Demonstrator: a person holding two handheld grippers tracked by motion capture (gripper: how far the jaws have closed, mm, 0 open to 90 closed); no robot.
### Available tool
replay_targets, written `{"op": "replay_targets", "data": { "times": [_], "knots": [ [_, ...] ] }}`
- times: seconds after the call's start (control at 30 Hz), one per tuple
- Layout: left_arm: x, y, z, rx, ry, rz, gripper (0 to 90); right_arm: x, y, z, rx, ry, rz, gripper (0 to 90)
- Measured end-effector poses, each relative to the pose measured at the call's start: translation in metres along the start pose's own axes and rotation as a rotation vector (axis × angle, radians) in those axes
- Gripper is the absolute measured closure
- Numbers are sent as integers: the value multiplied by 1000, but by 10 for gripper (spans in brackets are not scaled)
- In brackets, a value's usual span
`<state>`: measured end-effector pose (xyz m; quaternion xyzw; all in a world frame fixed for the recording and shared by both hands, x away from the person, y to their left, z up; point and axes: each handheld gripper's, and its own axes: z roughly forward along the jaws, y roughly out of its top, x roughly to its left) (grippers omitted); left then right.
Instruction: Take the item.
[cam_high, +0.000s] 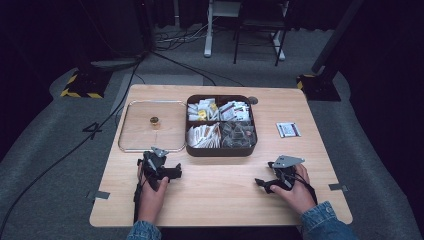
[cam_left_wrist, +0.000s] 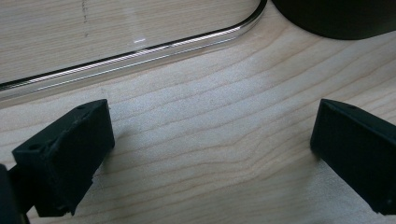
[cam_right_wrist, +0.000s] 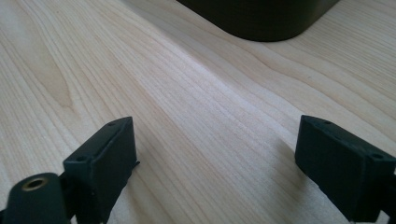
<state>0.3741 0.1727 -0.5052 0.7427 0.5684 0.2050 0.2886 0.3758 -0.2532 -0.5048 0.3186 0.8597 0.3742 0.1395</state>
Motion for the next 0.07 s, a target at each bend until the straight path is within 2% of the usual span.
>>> {"op": "replay_targets", "data": {
  "times": [0.07],
  "knots": [
    [0, 0, 0, 0, 0, 0, 0, 0, 0, 0, 3, 2, -4, 106]
  ]
}}
